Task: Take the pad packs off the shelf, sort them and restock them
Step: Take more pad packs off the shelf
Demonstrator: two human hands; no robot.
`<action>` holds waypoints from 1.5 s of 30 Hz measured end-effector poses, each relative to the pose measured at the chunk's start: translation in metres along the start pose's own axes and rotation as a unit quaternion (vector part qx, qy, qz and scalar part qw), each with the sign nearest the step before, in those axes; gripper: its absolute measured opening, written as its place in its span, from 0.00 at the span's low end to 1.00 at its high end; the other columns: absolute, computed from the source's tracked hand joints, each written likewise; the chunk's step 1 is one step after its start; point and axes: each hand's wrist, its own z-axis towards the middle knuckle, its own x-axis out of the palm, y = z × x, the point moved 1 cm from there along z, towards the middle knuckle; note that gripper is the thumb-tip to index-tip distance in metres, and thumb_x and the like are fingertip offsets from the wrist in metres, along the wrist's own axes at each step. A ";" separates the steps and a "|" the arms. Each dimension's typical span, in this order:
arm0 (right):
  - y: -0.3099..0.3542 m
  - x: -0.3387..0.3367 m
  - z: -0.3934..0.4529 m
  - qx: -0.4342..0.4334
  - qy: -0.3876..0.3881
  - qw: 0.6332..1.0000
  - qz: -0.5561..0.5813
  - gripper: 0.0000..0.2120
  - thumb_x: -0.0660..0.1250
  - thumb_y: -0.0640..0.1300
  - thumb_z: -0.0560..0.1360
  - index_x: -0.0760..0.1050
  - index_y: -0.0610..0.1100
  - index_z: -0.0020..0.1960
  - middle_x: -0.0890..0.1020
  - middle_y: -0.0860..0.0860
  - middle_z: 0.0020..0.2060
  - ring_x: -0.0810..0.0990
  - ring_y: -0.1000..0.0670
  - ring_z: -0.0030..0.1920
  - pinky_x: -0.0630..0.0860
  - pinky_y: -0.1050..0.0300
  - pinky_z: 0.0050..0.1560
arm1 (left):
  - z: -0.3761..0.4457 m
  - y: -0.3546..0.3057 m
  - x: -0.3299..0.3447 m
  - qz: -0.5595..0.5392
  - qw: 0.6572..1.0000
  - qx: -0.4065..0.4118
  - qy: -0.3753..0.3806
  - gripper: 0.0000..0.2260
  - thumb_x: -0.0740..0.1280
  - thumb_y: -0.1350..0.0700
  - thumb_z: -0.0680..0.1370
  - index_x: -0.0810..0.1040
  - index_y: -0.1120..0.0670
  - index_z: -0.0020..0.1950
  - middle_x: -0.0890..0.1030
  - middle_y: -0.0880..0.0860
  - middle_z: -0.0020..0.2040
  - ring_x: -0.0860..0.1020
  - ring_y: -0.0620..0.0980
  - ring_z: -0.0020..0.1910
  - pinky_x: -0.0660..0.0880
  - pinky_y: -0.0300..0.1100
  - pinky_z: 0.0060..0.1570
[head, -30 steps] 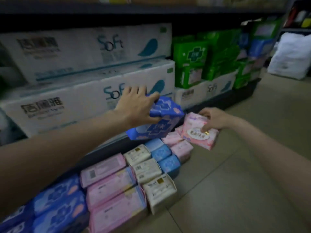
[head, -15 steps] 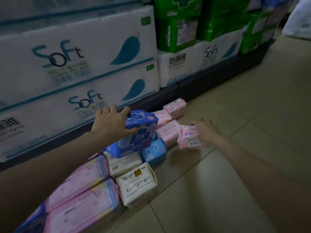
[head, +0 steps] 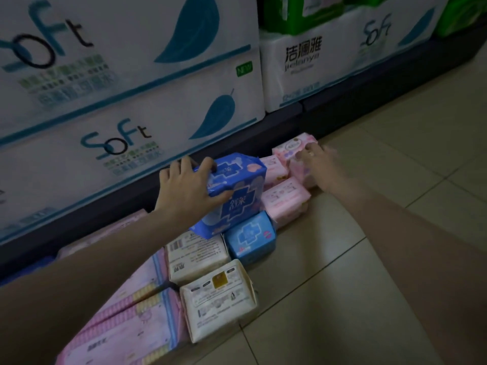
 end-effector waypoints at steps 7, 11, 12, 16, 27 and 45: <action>0.011 -0.009 -0.010 0.018 -0.018 0.897 0.441 0.31 0.65 0.39 0.76 0.56 0.44 0.75 0.65 0.51 0.68 0.69 0.50 0.66 0.69 0.55 0.63 | -0.006 0.024 0.000 -0.202 0.979 -0.007 -0.007 0.38 0.55 0.26 0.58 0.69 0.50 0.58 0.73 0.50 0.55 0.72 0.53 0.54 0.66 0.49 0.55; 0.056 -0.072 -0.038 -0.112 0.175 0.830 0.517 0.34 0.71 0.56 0.69 0.62 0.52 0.71 0.68 0.61 0.62 0.71 0.57 0.62 0.72 0.66 0.52 | -0.011 0.025 -0.010 -0.217 0.975 0.056 0.001 0.32 0.58 0.27 0.59 0.65 0.45 0.55 0.70 0.45 0.52 0.70 0.48 0.51 0.67 0.47 0.52; 0.066 -0.084 -0.045 -0.146 0.215 0.838 0.480 0.37 0.73 0.56 0.66 0.61 0.54 0.71 0.69 0.59 0.62 0.72 0.56 0.62 0.74 0.62 0.53 | -0.013 0.023 -0.013 -0.215 0.974 0.072 0.001 0.32 0.58 0.27 0.60 0.66 0.46 0.56 0.70 0.44 0.52 0.70 0.47 0.50 0.67 0.47 0.52; 0.086 -0.111 -0.061 -0.195 0.179 0.914 0.308 0.47 0.78 0.49 0.63 0.55 0.51 0.74 0.65 0.52 0.67 0.68 0.52 0.65 0.72 0.57 0.60 | -0.029 0.027 -0.032 -0.229 0.967 0.109 -0.017 0.37 0.59 0.28 0.60 0.68 0.51 0.61 0.70 0.43 0.52 0.69 0.44 0.49 0.64 0.41 0.48; 0.270 -0.173 -0.115 -0.319 0.040 0.930 0.178 0.33 0.77 0.47 0.64 0.66 0.39 0.64 0.74 0.42 0.61 0.73 0.45 0.59 0.64 0.59 0.55 | -0.156 0.227 -0.081 -0.213 0.966 -0.090 0.114 0.23 0.70 0.49 0.74 0.70 0.60 0.63 0.77 0.58 0.60 0.76 0.54 0.56 0.68 0.38 0.51; 0.682 -0.222 -0.217 -0.421 0.011 0.884 0.202 0.27 0.77 0.57 0.61 0.67 0.48 0.50 0.70 0.50 0.48 0.70 0.49 0.49 0.63 0.57 0.44 | -0.431 0.532 -0.106 -0.643 0.669 -0.370 -0.034 0.13 0.63 0.47 0.78 0.72 0.43 0.62 0.82 0.48 0.54 0.81 0.47 0.52 0.73 0.42 0.48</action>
